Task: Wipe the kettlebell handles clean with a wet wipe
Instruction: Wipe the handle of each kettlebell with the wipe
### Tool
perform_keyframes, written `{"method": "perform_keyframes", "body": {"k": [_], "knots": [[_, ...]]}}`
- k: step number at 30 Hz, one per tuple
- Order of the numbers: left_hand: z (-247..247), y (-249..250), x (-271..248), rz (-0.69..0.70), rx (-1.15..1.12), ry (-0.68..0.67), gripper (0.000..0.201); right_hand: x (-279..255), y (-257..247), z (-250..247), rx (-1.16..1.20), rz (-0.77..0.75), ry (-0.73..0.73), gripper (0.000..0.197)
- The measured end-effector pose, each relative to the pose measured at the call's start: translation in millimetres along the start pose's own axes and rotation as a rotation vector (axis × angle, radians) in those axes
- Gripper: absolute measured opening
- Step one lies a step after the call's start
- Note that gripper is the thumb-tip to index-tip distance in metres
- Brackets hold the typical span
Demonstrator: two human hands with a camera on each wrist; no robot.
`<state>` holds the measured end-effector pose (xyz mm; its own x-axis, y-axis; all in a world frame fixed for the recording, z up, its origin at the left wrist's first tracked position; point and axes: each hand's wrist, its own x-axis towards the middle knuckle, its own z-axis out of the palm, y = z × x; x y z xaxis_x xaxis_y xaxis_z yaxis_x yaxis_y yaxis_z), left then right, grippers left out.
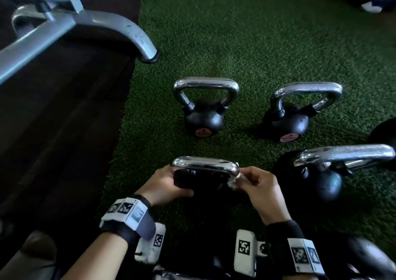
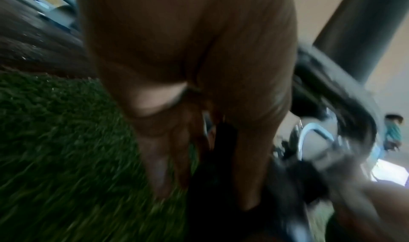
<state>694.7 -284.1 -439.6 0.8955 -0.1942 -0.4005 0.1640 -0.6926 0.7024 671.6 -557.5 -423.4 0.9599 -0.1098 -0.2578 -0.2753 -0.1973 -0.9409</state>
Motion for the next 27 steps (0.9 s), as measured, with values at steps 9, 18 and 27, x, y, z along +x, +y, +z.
{"method": "perform_keyframes", "body": {"k": [9, 18, 27], "knots": [[-77, 89, -37, 0.222, -0.205, 0.412, 0.028, -35, -78, -26, -0.064, -0.325, 0.060, 0.017], [-61, 143, -53, 0.217, -0.565, -0.147, 0.036, -25, -120, -2, -0.175, -0.571, 0.064, 0.023], [-64, 115, -52, 0.390, -0.230, 0.296, 0.026, -13, -60, -32, -0.097, -0.440, 0.007, 0.041]]}}
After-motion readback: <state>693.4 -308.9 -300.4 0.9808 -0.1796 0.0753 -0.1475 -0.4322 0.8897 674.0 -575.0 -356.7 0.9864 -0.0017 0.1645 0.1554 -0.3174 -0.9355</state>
